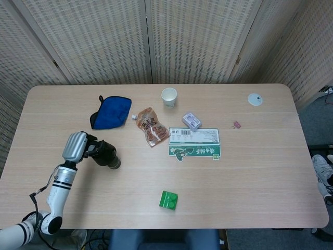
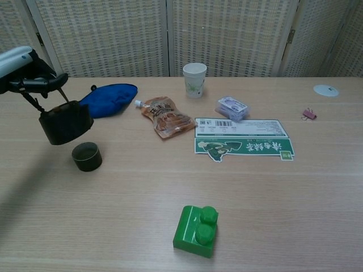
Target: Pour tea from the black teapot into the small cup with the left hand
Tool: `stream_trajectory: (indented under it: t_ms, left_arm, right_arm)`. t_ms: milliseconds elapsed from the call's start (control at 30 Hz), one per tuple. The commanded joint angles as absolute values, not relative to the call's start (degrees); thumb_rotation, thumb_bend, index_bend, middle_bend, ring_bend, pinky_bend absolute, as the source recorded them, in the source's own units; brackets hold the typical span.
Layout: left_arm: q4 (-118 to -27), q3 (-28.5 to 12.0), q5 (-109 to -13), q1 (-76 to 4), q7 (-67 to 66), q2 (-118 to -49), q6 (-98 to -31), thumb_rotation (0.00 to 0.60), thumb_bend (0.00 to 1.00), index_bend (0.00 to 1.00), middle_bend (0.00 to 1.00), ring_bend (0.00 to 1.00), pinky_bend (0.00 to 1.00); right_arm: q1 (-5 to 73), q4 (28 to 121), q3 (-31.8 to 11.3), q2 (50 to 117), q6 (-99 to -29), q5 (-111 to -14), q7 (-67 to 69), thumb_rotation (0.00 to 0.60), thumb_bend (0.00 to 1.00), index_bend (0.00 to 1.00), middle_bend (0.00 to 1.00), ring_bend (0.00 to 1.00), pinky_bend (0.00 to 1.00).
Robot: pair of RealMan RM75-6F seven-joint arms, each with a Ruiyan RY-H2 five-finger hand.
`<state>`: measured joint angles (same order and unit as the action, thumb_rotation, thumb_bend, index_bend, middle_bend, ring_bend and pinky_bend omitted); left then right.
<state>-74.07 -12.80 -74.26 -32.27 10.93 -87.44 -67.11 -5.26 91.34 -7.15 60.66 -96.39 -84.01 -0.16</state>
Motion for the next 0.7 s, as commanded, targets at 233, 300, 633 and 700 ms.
stream_trajectory:
  t_ms: [233,300,633,700]
  left_arm:
    - [-72.1,-14.1,-71.4,-32.5,13.7,-87.1,-63.7,0.141,0.40,1.00,1.00,0.95,0.50]
    - [-71.5,-14.2,-71.3,-32.6,13.8,-87.1,-63.4,0.109,0.38,1.00,1.00,0.95,0.50]
    - [-64.8,-13.8,-71.1,-33.3,12.3,-88.9,-62.0,0.084,0.32,1.00,1.00,0.93,0.50]
    - [-63.1,-13.5,-71.3,-33.4,11.7,-89.3,-61.9,0.084,0.32,1.00,1.00,0.93,0.50]
  right_arm:
    - [-5.0,91.5,-7.2,60.7,-96.1,-84.1,-0.5,0.600,0.19,0.26,0.32,0.24,0.16]
    - [-4.9,91.6,-7.2,60.7,-96.1,-84.1,-0.5,0.600,0.19,0.26,0.32,0.24,0.16]
    - [-4.6,91.9,-7.2,60.6,-95.7,-84.1,-0.9,0.600,0.19,0.26,0.32,0.24,0.16]
    - [-4.6,91.9,-7.2,60.7,-95.6,-84.1,-0.9,0.600,0.19,0.26,0.32,0.24,0.16]
